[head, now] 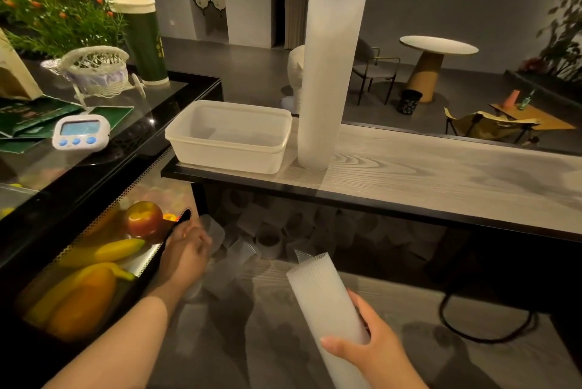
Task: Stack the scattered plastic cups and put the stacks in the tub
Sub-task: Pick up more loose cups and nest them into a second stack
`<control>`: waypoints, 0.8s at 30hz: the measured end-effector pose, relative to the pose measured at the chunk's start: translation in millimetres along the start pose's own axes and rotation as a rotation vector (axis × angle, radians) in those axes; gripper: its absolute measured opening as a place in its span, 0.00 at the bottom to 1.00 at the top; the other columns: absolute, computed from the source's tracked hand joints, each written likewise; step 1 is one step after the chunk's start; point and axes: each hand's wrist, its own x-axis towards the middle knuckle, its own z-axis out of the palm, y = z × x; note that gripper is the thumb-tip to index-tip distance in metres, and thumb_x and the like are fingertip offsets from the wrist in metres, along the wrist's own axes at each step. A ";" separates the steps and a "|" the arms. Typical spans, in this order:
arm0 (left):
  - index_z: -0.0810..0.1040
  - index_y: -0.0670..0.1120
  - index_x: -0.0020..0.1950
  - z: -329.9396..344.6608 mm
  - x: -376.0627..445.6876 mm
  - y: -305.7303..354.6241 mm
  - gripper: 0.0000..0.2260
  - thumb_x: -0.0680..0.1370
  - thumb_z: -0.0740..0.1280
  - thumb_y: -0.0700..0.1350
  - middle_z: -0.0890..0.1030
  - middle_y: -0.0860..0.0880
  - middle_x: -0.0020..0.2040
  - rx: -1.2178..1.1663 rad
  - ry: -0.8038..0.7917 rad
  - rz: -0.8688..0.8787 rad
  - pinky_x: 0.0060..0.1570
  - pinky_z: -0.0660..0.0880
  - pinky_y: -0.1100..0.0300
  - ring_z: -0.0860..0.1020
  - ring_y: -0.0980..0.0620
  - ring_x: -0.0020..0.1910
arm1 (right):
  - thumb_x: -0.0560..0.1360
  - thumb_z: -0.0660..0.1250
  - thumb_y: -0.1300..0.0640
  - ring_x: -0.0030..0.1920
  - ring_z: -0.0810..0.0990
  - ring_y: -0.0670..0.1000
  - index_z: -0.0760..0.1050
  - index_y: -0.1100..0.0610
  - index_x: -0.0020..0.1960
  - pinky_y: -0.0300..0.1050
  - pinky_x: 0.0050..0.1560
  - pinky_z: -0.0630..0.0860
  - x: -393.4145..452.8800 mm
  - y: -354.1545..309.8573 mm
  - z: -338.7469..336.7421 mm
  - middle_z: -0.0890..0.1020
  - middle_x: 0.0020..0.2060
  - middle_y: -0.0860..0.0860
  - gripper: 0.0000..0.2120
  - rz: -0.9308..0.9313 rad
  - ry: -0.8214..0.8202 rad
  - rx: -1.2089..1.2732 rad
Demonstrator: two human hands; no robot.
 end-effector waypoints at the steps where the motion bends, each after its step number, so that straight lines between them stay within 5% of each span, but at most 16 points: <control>1: 0.79 0.45 0.45 -5.7 -4.1 6.5 0.03 0.78 0.69 0.41 0.72 0.41 0.69 -0.131 0.045 -0.031 0.62 0.69 0.50 0.72 0.40 0.66 | 0.54 0.81 0.36 0.59 0.74 0.43 0.60 0.36 0.71 0.45 0.60 0.78 -1.2 -2.9 1.1 0.72 0.61 0.35 0.50 -0.003 -0.011 0.006; 6: 0.76 0.43 0.66 -31.4 -39.7 50.1 0.18 0.81 0.61 0.52 0.73 0.48 0.70 -0.629 -0.009 -0.190 0.70 0.65 0.49 0.70 0.47 0.69 | 0.51 0.80 0.33 0.62 0.73 0.41 0.61 0.31 0.70 0.46 0.63 0.75 -3.9 -17.1 9.6 0.72 0.63 0.35 0.50 -0.063 -0.067 -0.019; 9: 0.77 0.47 0.51 -44.9 -64.5 83.2 0.09 0.82 0.61 0.51 0.78 0.46 0.54 -0.824 -0.111 -0.207 0.62 0.70 0.41 0.75 0.44 0.56 | 0.56 0.80 0.36 0.60 0.73 0.37 0.61 0.28 0.68 0.38 0.58 0.73 -7.9 -30.4 15.4 0.72 0.61 0.30 0.46 -0.122 -0.131 -0.025; 12: 0.74 0.52 0.48 -57.6 -78.4 104.4 0.08 0.80 0.62 0.55 0.77 0.46 0.50 -0.850 -0.189 -0.169 0.53 0.74 0.46 0.76 0.45 0.52 | 0.58 0.79 0.34 0.61 0.73 0.36 0.61 0.26 0.68 0.38 0.59 0.73 -11.1 -41.9 20.7 0.72 0.62 0.29 0.44 -0.167 -0.170 -0.049; 16: 0.72 0.69 0.57 -71.2 -83.3 111.2 0.08 0.82 0.61 0.55 0.75 0.59 0.59 -0.768 -0.157 -0.127 0.61 0.73 0.51 0.74 0.56 0.60 | 0.57 0.76 0.32 0.61 0.72 0.37 0.58 0.26 0.69 0.40 0.61 0.73 -14.5 -50.2 21.6 0.70 0.63 0.29 0.45 -0.192 -0.198 -0.098; 24: 0.74 0.64 0.63 -102.6 -94.5 127.5 0.11 0.84 0.57 0.52 0.73 0.70 0.56 -0.543 -0.142 0.032 0.56 0.68 0.63 0.70 0.71 0.56 | 0.56 0.74 0.27 0.62 0.72 0.40 0.53 0.23 0.70 0.47 0.64 0.74 -20.1 -47.2 26.5 0.69 0.64 0.30 0.47 -0.223 -0.209 -0.162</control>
